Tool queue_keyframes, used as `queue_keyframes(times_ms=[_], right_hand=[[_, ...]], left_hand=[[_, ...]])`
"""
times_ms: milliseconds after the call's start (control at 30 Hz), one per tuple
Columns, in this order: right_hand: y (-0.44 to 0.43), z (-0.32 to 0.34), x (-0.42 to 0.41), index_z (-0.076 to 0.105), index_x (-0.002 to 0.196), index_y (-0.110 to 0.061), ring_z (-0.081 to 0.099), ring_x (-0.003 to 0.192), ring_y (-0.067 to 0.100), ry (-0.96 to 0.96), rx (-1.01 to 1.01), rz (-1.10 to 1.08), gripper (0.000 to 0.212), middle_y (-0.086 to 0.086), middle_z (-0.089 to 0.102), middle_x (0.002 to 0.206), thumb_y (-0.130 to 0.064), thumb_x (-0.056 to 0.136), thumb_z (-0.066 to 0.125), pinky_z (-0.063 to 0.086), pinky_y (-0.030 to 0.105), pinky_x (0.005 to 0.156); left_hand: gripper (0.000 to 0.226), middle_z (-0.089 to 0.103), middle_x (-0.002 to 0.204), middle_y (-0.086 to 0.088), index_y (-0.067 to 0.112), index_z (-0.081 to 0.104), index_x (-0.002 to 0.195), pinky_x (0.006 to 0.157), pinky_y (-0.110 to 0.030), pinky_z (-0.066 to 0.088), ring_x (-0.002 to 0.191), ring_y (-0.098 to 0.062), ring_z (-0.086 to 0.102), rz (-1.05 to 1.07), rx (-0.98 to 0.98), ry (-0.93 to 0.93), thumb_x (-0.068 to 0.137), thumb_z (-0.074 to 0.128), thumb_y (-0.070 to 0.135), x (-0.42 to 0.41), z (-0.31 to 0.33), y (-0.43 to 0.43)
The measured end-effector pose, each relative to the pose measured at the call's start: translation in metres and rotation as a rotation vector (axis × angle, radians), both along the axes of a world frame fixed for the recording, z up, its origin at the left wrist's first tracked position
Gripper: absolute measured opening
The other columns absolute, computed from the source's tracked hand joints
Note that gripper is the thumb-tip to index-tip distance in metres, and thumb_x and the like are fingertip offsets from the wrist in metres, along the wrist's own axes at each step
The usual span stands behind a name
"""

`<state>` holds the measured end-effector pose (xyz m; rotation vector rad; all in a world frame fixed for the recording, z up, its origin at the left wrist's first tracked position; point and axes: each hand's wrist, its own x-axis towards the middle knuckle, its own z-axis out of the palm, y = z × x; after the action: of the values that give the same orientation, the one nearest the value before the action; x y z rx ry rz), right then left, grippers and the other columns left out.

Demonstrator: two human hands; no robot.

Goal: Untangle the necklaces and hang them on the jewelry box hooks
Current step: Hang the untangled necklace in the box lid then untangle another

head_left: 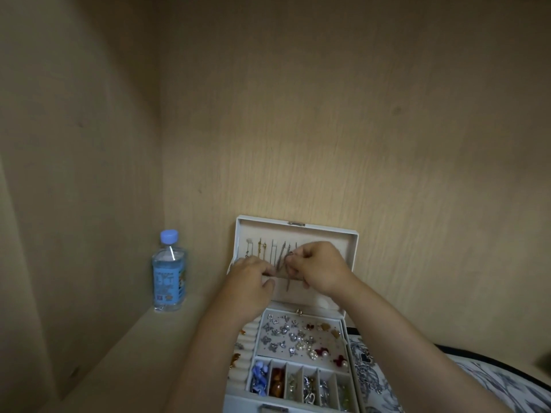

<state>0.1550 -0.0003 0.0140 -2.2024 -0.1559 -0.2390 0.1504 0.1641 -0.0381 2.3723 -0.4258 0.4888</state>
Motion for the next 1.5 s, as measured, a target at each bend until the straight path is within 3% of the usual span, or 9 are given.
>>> queue_keyframes(times_ms=[233, 367, 467, 633, 867, 1067, 1233, 1367, 1500], right_hand=[[0.006, 0.002, 0.011, 0.073, 0.074, -0.020, 0.061, 0.057, 0.008, -0.173, -0.055, -0.053, 0.015, -0.002, 0.073, 0.073, -0.021, 0.089, 0.071, 0.056, 0.033, 0.064], [0.007, -0.006, 0.006, 0.074, 0.085, -0.029, 0.065, 0.077, 0.004, -0.166, -0.353, -0.017, 0.006, -0.014, 0.071, 0.082, -0.024, 0.085, 0.071, 0.054, 0.026, 0.070], [0.007, -0.014, -0.001, 0.074, 0.093, -0.034, 0.067, 0.084, 0.003, -0.181, -0.578, 0.033, 0.016, -0.016, 0.073, 0.089, -0.022, 0.084, 0.069, 0.054, 0.025, 0.072], [0.001, -0.020, -0.005, 0.070, 0.113, -0.037, 0.066, 0.099, 0.008, -0.153, -0.675, 0.119, 0.028, -0.015, 0.073, 0.108, -0.029, 0.089, 0.061, 0.054, 0.028, 0.080], [-0.044, -0.005, -0.025, 0.070, 0.118, -0.034, 0.064, 0.103, 0.003, -0.175, -0.521, 0.100, 0.032, -0.016, 0.071, 0.112, -0.034, 0.086, 0.066, 0.055, 0.033, 0.091], [-0.117, -0.009, -0.063, 0.071, 0.110, -0.035, 0.054, 0.064, -0.007, -0.103, -0.419, 0.071, 0.022, -0.014, 0.067, 0.092, -0.030, 0.089, 0.068, 0.047, 0.019, 0.069], [-0.173, -0.044, -0.093, 0.074, 0.094, -0.033, 0.064, 0.081, 0.002, 0.074, -0.432, 0.119, 0.008, -0.015, 0.069, 0.087, -0.031, 0.087, 0.072, 0.054, 0.026, 0.079], [-0.198, -0.068, -0.111, 0.073, 0.079, -0.040, 0.066, 0.081, -0.001, 0.175, -0.467, 0.183, 0.020, -0.021, 0.071, 0.082, -0.021, 0.085, 0.072, 0.053, 0.021, 0.079], [-0.209, -0.084, -0.127, 0.080, 0.090, -0.033, 0.065, 0.080, 0.000, 0.226, -0.463, 0.240, 0.014, -0.015, 0.073, 0.086, -0.024, 0.082, 0.074, 0.055, 0.025, 0.079]], left_hand=[[0.030, 0.058, 0.116, 0.008, 0.032, 0.064, 0.121, 0.104, -0.031, 0.029, 0.115, -0.015, 0.040, 0.086, 0.232, -0.058, 0.095, 0.051, 0.038, -0.004, -0.003, -0.007], [0.021, 0.057, 0.108, 0.010, 0.032, 0.070, 0.106, 0.105, -0.029, 0.028, 0.112, -0.013, 0.040, 0.088, 0.206, -0.073, 0.094, 0.054, 0.039, -0.003, -0.001, -0.006], [0.022, 0.057, 0.112, 0.009, 0.032, 0.070, 0.108, 0.105, -0.032, 0.030, 0.113, -0.014, 0.040, 0.089, 0.208, -0.057, 0.094, 0.054, 0.038, -0.004, 0.001, -0.007], [0.026, 0.058, 0.111, 0.008, 0.029, 0.068, 0.113, 0.101, -0.033, 0.031, 0.110, -0.015, 0.043, 0.122, 0.274, -0.082, 0.094, 0.051, 0.039, -0.006, 0.002, -0.012], [0.035, 0.059, 0.118, 0.004, 0.026, 0.060, 0.122, 0.096, -0.038, 0.042, 0.112, -0.018, 0.048, 0.087, 0.224, -0.062, 0.093, 0.050, 0.041, -0.023, 0.014, -0.039], [0.024, 0.061, 0.108, 0.004, 0.027, 0.064, 0.113, 0.088, -0.038, 0.048, 0.104, -0.018, 0.052, -0.110, 0.247, -0.073, 0.093, 0.051, 0.035, -0.057, 0.017, -0.095], [0.017, 0.064, 0.103, 0.006, 0.027, 0.068, 0.105, 0.084, -0.036, 0.053, 0.094, -0.014, 0.059, -0.244, 0.257, 0.040, 0.092, 0.058, 0.031, -0.079, 0.002, -0.139], [0.017, 0.070, 0.105, 0.006, 0.028, 0.072, 0.104, 0.082, -0.028, 0.052, 0.094, -0.014, 0.063, -0.338, 0.398, 0.135, 0.092, 0.060, 0.028, -0.093, -0.010, -0.167], [0.018, 0.070, 0.105, 0.001, 0.024, 0.075, 0.099, 0.085, -0.031, 0.053, 0.095, -0.019, 0.065, -0.357, 0.528, 0.305, 0.085, 0.064, 0.020, -0.098, -0.027, -0.189]])
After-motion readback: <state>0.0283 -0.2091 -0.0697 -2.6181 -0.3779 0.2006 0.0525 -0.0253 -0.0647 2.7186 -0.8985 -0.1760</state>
